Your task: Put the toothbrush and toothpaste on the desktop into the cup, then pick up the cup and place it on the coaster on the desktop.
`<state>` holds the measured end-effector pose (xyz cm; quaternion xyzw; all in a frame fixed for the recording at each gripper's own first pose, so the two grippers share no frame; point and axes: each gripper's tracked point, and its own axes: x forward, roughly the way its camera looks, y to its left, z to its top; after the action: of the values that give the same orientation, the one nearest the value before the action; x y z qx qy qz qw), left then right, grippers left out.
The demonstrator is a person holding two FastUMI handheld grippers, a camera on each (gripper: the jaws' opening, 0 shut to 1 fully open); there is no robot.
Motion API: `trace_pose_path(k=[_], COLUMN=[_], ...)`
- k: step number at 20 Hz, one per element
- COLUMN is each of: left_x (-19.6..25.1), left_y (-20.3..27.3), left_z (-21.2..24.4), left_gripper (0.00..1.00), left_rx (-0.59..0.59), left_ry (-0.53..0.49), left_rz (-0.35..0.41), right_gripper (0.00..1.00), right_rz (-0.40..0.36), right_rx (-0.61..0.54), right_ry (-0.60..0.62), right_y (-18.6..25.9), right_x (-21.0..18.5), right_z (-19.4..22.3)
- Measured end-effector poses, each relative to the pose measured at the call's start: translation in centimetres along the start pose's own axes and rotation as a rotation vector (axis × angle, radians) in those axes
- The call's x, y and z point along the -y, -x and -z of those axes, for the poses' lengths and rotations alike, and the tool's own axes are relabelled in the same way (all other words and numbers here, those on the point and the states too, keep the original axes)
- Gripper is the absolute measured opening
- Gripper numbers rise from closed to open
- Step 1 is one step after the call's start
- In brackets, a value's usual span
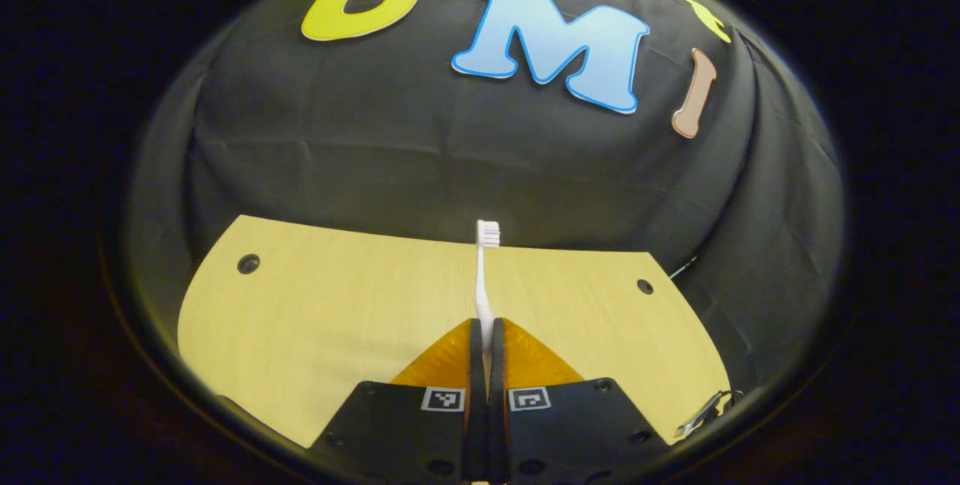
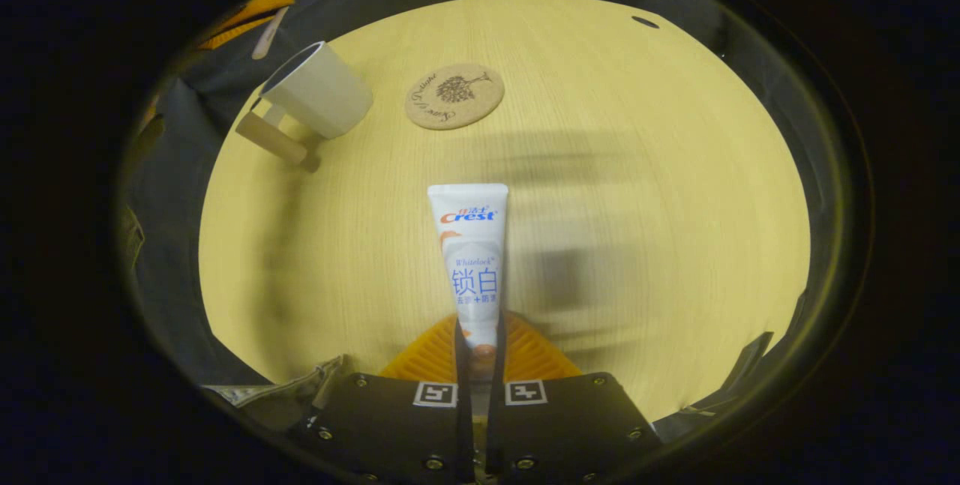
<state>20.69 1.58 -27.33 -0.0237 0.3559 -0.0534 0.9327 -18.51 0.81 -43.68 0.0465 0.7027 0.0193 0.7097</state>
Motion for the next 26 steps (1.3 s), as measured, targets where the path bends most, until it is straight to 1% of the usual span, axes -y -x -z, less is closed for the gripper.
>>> trace_pose_path(k=[5, 8, 11, 12, 13, 14, 15, 16, 17, 19, 20, 21, 22, 23, 24, 25, 26], left_x=[-0.2, -0.5, -0.7, -0.5, 0.0, 0.3, 0.4, 0.3, 0.2, 0.2, 0.0, -0.3, -0.5, -0.7, -0.9, -1.2, -1.5], left_y=[-1.0, -1.3, -1.1, -1.1, -0.8, -0.7, -0.5, -0.2, 0.2, 0.9, 1.4, 1.9, 2.4, 2.9, 3.6, 4.2, 4.9], left_z=[2.2, 4.2, 6.4, 7.0, 7.5, 8.1, 8.4, 8.3, 8.1, 8.2, 8.2, 8.2, 8.0, 7.9, 7.8, 7.7, 7.6], left_gripper=[0.07, 0.07, 0.07, 0.14, 0.11, 0.18, 0.27, 0.48, 0.53, 0.61, 0.58, 0.66, 0.60, 0.71, 0.71, 0.66, 0.66], left_rx=[0.022, 0.032, 0.023, 0.018, 0.007, -0.004, -0.005, 0.008, 0.021, 0.028, 0.029, 0.031, 0.037, 0.042, 0.047, 0.050, 0.054], left_ry=[-0.064, -0.123, -0.154, -0.150, -0.143, -0.137, -0.141, -0.154, -0.165, -0.171, -0.169, -0.168, -0.166, -0.163, -0.161, -0.160, -0.157], left_rz=[0.010, -0.018, -0.047, -0.040, -0.022, -0.003, -0.002, -0.011, -0.020, -0.023, -0.024, -0.030, -0.035, -0.039, -0.042, -0.045, -0.045], right_gripper=[0.09, 0.09, 0.09, 0.09, 0.09, 0.09, 0.09, 0.09, 0.09, 0.09, 0.09, 0.09, 0.09, 0.08, 0.09, 0.09, 0.09], right_rz=[0.002, 0.002, 0.005, 0.006, 0.006, 0.006, 0.006, 0.006, 0.007, 0.009, 0.010, 0.013, 0.015, 0.016, 0.015, 0.019, 0.030], right_rx=[0.001, 0.004, 0.008, 0.008, 0.009, 0.010, 0.012, 0.013, 0.015, 0.017, 0.019, 0.022, 0.026, 0.030, 0.037, 0.035, 0.034], right_ry=[-0.003, -0.006, -0.005, -0.005, -0.005, -0.005, -0.006, -0.007, -0.008, -0.007, -0.006, -0.008, -0.011, -0.015, -0.021, -0.028, -0.036], right_y=[0.0, 0.0, 0.0, 0.0, 0.0, 0.0, -0.1, -0.1, -0.1, -0.1, 0.0, 0.0, 0.0, 0.0, 0.0, 0.1, 0.3], right_x=[0.0, 0.0, 0.0, 0.1, 0.0, 0.0, 0.0, 0.0, -0.1, -0.1, 0.0, -0.1, -0.1, -0.1, -0.2, -0.2, 0.0], right_z=[-0.1, -0.1, -0.1, 0.0, -0.1, 0.0, 0.0, 0.0, 0.1, 0.1, 0.0, 0.1, 0.0, 0.0, -0.1, -0.1, -0.3])
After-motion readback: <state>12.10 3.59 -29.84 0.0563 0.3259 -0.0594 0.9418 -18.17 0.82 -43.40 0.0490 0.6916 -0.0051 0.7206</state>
